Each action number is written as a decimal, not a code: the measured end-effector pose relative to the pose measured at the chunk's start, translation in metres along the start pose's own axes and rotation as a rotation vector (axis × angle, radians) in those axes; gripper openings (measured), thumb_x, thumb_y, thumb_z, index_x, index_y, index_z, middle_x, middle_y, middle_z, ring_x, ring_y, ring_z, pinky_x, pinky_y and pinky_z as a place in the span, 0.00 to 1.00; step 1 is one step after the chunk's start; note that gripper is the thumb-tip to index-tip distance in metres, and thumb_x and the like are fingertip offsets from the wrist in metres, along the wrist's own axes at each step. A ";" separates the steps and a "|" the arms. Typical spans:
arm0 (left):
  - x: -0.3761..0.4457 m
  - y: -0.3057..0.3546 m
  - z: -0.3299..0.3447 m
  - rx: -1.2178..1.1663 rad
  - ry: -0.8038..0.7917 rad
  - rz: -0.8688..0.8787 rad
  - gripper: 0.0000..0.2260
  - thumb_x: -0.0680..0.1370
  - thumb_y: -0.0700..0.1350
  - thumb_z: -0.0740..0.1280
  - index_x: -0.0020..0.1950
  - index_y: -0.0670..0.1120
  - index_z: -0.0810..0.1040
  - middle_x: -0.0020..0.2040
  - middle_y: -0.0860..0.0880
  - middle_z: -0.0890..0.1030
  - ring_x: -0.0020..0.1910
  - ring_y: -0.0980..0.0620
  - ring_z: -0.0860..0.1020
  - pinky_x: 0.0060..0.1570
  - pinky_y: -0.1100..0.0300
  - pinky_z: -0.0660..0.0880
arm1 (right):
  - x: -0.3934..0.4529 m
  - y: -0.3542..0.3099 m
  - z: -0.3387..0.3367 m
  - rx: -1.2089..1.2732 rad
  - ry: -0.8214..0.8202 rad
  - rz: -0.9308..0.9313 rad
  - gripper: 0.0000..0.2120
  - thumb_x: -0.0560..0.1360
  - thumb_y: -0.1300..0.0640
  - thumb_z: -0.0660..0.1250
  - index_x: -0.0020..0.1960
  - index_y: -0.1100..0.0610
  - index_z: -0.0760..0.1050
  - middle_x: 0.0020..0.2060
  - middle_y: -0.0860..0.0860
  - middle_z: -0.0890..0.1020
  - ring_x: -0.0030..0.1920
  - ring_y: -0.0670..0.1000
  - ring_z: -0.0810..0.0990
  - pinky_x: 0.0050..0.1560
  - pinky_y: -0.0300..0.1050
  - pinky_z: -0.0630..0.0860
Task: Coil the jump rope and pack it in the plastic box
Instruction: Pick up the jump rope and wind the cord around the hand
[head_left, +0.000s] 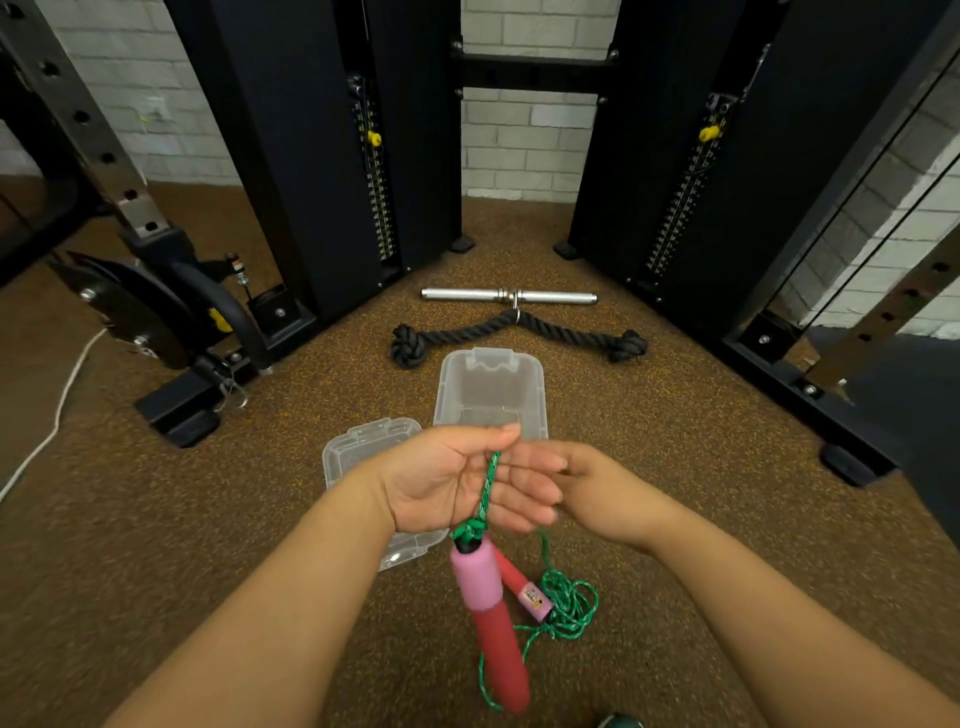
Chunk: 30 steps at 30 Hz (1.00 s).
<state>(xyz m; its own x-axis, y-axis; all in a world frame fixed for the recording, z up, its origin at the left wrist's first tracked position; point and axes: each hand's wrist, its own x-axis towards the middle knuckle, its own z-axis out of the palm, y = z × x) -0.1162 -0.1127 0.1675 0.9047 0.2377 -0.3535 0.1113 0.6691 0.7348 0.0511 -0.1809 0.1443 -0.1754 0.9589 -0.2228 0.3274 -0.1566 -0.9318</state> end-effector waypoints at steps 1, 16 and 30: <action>-0.001 0.000 -0.002 -0.011 0.045 0.026 0.18 0.76 0.50 0.58 0.50 0.42 0.84 0.42 0.45 0.86 0.42 0.49 0.85 0.47 0.56 0.80 | 0.001 0.001 -0.004 0.007 0.032 0.010 0.12 0.79 0.59 0.60 0.57 0.62 0.77 0.51 0.61 0.84 0.51 0.53 0.83 0.58 0.49 0.76; -0.008 0.012 -0.015 -0.167 0.437 0.321 0.24 0.82 0.52 0.48 0.60 0.38 0.77 0.54 0.40 0.84 0.52 0.47 0.83 0.53 0.56 0.78 | -0.007 -0.007 0.032 -0.975 0.123 -0.180 0.11 0.81 0.51 0.51 0.52 0.54 0.70 0.48 0.53 0.78 0.49 0.57 0.78 0.45 0.51 0.73; -0.007 -0.003 0.005 0.468 0.424 0.014 0.23 0.81 0.45 0.47 0.46 0.41 0.81 0.38 0.44 0.85 0.37 0.49 0.83 0.50 0.54 0.75 | -0.011 -0.049 0.004 -0.288 0.255 -0.175 0.11 0.79 0.50 0.58 0.40 0.46 0.74 0.39 0.50 0.81 0.42 0.54 0.79 0.46 0.55 0.77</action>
<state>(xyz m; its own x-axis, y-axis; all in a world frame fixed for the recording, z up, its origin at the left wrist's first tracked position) -0.1209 -0.1199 0.1712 0.6764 0.5669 -0.4703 0.3556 0.3078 0.8825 0.0333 -0.1842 0.1915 -0.0282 0.9987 0.0435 0.5655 0.0518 -0.8231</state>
